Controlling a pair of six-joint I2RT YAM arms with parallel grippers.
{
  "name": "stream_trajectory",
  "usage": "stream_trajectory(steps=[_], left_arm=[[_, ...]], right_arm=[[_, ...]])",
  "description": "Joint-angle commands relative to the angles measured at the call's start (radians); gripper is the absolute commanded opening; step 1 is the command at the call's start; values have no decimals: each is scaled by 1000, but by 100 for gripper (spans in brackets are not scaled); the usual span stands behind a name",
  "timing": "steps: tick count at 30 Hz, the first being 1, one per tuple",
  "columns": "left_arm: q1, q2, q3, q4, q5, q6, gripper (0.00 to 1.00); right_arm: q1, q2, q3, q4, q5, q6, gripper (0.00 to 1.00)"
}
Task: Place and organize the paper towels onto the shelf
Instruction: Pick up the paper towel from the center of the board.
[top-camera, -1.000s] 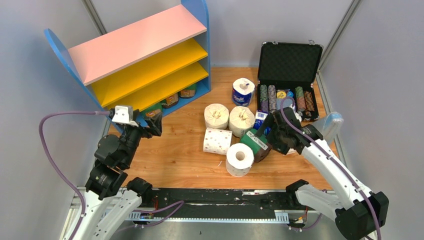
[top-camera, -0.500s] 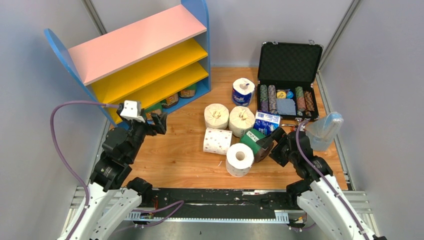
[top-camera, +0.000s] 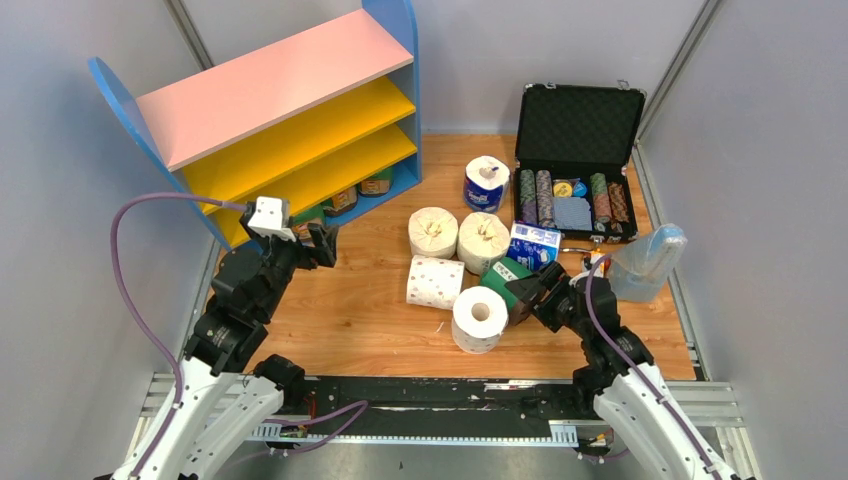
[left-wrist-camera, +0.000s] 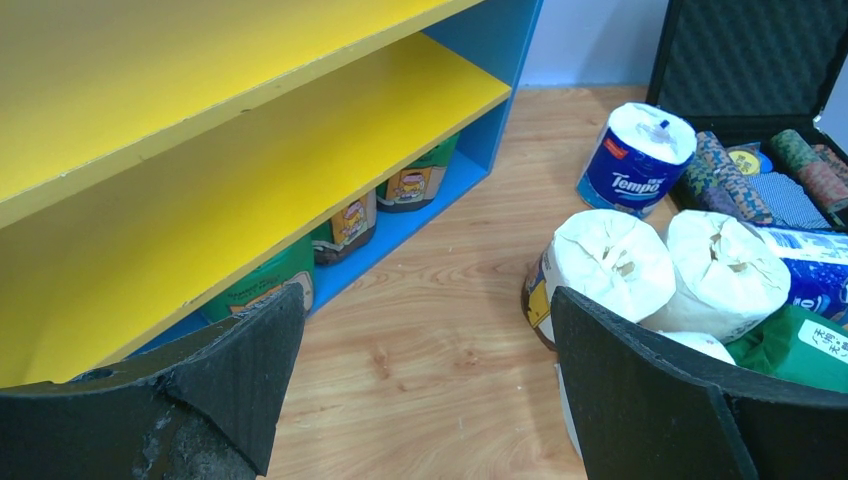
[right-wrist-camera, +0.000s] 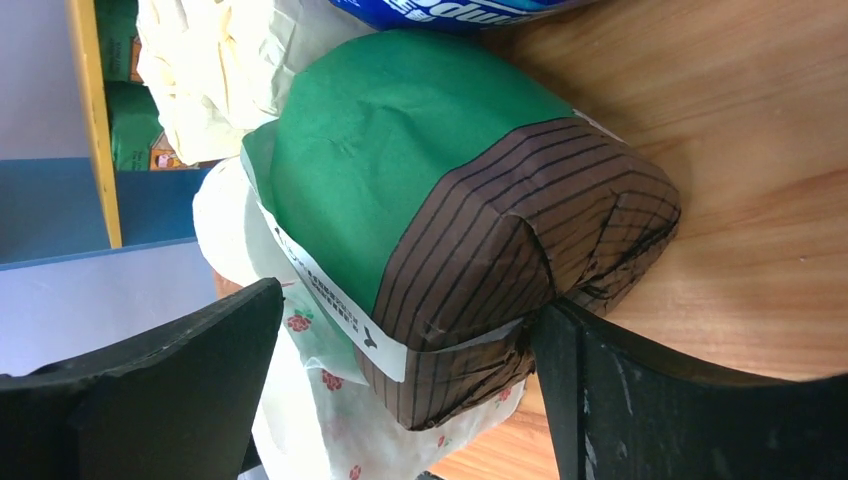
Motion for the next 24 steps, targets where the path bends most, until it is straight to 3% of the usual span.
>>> stream_trajectory(steps=[1, 11, 19, 24], left_arm=[[-5, 7, 2, 22, 17, 17, 100], [-5, 19, 0, 28, 32, 22, 100], [-5, 40, 3, 35, 70, 17, 100], [-5, 57, 20, 40, 118, -16, 100]], right_arm=[[-7, -42, -53, 170, -22, 2, 93], [-7, -229, -222, 364, -20, -33, 82], [-6, -315, -251, 371, -18, -66, 59], [-6, -364, -206, 311, -29, -93, 36]])
